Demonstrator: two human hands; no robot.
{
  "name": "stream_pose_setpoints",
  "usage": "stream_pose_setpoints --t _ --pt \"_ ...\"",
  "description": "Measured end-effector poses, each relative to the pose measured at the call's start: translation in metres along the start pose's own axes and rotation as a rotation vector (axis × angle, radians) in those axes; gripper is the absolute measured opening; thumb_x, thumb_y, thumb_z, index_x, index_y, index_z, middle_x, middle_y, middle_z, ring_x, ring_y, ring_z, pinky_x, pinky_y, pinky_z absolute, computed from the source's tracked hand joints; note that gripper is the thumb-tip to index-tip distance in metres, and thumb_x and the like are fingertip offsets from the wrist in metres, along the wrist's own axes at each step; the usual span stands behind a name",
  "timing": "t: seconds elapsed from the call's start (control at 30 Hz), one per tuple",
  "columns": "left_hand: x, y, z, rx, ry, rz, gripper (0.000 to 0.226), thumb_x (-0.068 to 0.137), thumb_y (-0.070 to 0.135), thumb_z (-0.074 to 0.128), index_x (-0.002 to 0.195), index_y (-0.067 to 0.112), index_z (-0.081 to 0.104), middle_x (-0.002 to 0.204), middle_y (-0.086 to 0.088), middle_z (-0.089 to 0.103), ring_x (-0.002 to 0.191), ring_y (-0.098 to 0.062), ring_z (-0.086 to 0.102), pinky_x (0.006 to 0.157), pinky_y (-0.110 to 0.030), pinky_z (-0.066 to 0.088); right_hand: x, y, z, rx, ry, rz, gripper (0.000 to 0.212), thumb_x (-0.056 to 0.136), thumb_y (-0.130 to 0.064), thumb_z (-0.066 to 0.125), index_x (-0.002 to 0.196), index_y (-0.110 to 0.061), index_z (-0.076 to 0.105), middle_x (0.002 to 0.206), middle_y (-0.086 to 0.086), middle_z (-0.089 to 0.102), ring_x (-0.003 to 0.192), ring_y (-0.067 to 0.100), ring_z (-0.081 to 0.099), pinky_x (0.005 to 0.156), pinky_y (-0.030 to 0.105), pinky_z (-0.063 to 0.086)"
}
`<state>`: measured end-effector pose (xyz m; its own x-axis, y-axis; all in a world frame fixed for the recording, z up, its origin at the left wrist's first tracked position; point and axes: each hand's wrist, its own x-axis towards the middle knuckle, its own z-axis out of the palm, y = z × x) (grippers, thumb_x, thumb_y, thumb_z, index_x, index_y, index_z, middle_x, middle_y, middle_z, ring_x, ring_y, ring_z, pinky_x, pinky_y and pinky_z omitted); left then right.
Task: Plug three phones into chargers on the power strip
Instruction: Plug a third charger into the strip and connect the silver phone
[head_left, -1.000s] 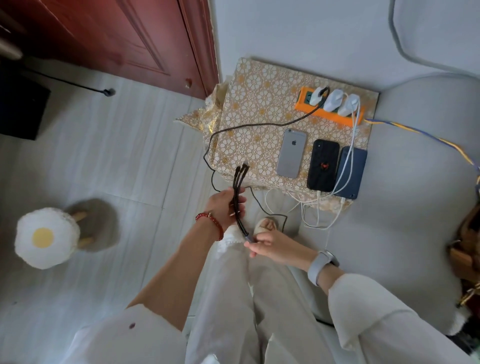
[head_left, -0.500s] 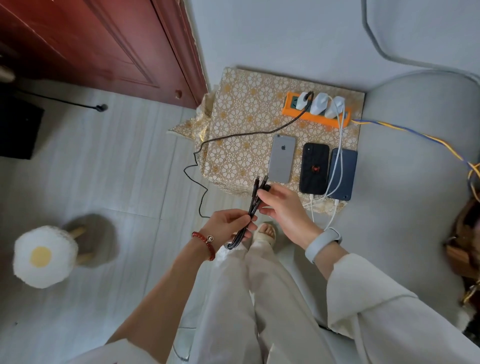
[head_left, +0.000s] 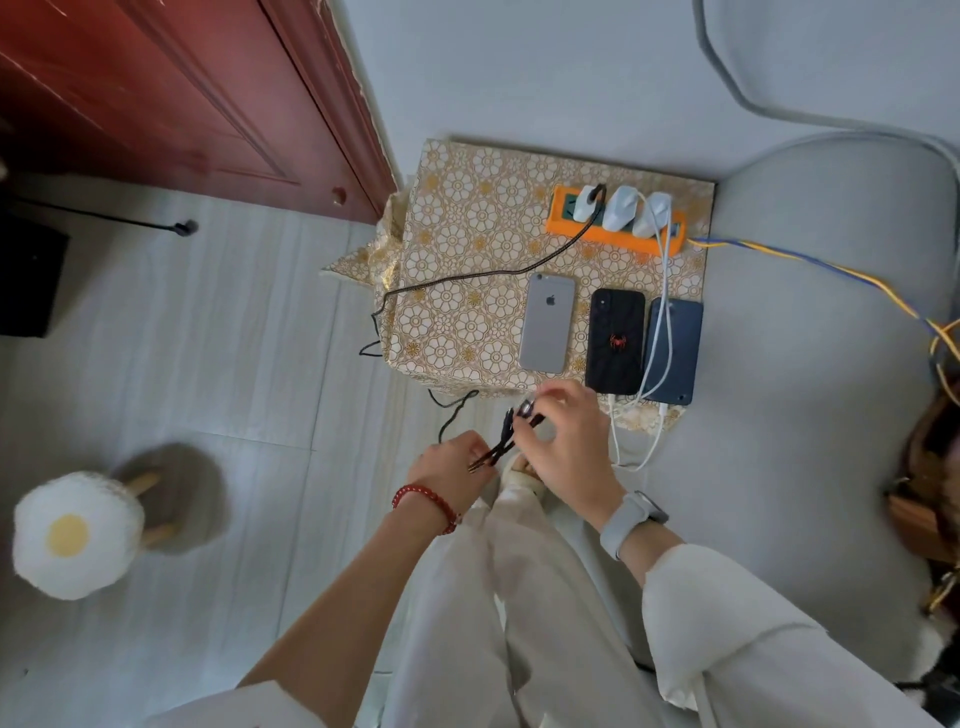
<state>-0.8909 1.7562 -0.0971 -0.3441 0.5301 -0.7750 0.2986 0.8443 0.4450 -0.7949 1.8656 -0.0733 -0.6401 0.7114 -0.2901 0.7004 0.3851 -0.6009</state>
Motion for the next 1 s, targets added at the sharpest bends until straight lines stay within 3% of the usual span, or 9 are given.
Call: stream_pose_setpoints --t 0.1,0.17,0.33,0.47,0.53,0.7,0.77,0.83,1.0 --pt "0.014 -0.005 0.01 0.087 -0.092 -0.041 0.042 0.085 0.017 0.052 0.126 0.022 0.044 0.127 -0.008 0.057 0.11 -0.029 0.056 0.088 -0.033 0.046 -0.004 0.016 -0.001 -0.195 -0.016 -0.204 0.01 0.074 -0.017 0.065 0.071 -0.008 0.066 0.092 0.005 0.065 0.092 0.025 0.059 0.085 0.046 0.043" --pt "0.026 -0.007 0.01 0.083 -0.072 -0.062 0.045 0.088 0.017 0.05 0.132 0.019 0.04 0.135 -0.01 0.049 0.118 -0.028 0.051 0.094 -0.034 0.043 -0.005 0.03 0.0 -0.127 -0.145 -0.203 0.009 0.08 -0.014 0.061 0.077 -0.006 0.064 0.083 0.005 0.066 0.084 0.025 0.06 0.082 0.043 0.046" --pt "0.066 0.004 -0.002 -0.018 0.123 -0.068 0.035 0.09 0.016 0.047 0.125 0.009 0.049 0.129 -0.014 0.053 0.115 -0.027 0.052 0.095 -0.034 0.042 0.005 0.057 0.007 0.237 -0.179 0.207 0.012 0.094 -0.015 0.045 0.083 -0.014 0.051 0.065 -0.004 0.054 0.061 0.01 0.056 0.058 0.021 0.036" --pt "0.106 0.034 -0.003 -0.08 0.242 -0.036 0.035 0.091 0.018 0.047 0.123 0.005 0.051 0.127 -0.016 0.054 0.112 -0.029 0.054 0.094 -0.037 0.044 0.019 0.079 0.018 0.345 -0.155 0.531 0.024 0.098 -0.018 0.033 0.095 -0.003 0.051 0.082 0.015 0.057 0.082 0.041 0.062 0.08 0.052 0.05" --pt "0.126 0.049 0.004 -0.074 0.276 -0.023 0.038 0.091 0.021 0.047 0.125 0.004 0.049 0.129 -0.018 0.049 0.114 -0.032 0.051 0.096 -0.04 0.044 0.019 0.093 0.022 0.271 -0.233 0.608 0.029 0.098 -0.017 0.031 0.095 0.001 0.053 0.094 0.023 0.06 0.093 0.043 0.059 0.085 0.05 0.047" --pt "0.163 0.08 0.034 0.056 0.35 -0.051 0.066 0.08 0.038 0.06 0.133 0.009 0.035 0.132 -0.018 0.034 0.12 -0.036 0.033 0.099 -0.044 0.034 0.013 0.113 0.026 0.285 -0.302 0.511 0.03 0.098 -0.019 0.028 0.086 -0.012 0.055 0.088 0.006 0.058 0.093 0.028 0.05 0.085 0.039 0.039" --pt "0.17 0.088 0.045 0.106 0.41 -0.095 0.081 0.07 0.049 0.066 0.132 0.01 0.032 0.131 -0.017 0.031 0.12 -0.035 0.03 0.094 -0.047 0.036 0.015 0.119 0.029 0.374 -0.329 0.555 0.035 0.097 -0.032 0.03 0.121 -0.014 0.049 0.12 0.005 0.052 0.119 0.025 0.043 0.101 0.039 0.033" --pt "0.173 0.092 0.053 0.183 0.447 -0.122 0.092 0.062 0.057 0.069 0.13 0.009 0.029 0.13 -0.016 0.031 0.12 -0.034 0.03 0.09 -0.05 0.039 0.014 0.126 0.028 0.293 -0.344 0.484 0.054 0.097 -0.035 0.035 0.143 -0.01 0.024 0.141 0.014 0.036 0.132 0.026 0.035 0.107 0.033 0.029" --pt "0.176 0.101 0.057 0.25 0.478 -0.128 0.095 0.062 0.055 0.07 0.13 0.003 0.027 0.129 -0.017 0.033 0.118 -0.034 0.031 0.084 -0.049 0.043 0.01 0.139 0.023 0.262 -0.358 0.32 0.067 0.093 -0.029 0.048 0.146 -0.009 0.012 0.122 0.007 0.041 0.109 0.012 0.045 0.092 0.018 0.034"
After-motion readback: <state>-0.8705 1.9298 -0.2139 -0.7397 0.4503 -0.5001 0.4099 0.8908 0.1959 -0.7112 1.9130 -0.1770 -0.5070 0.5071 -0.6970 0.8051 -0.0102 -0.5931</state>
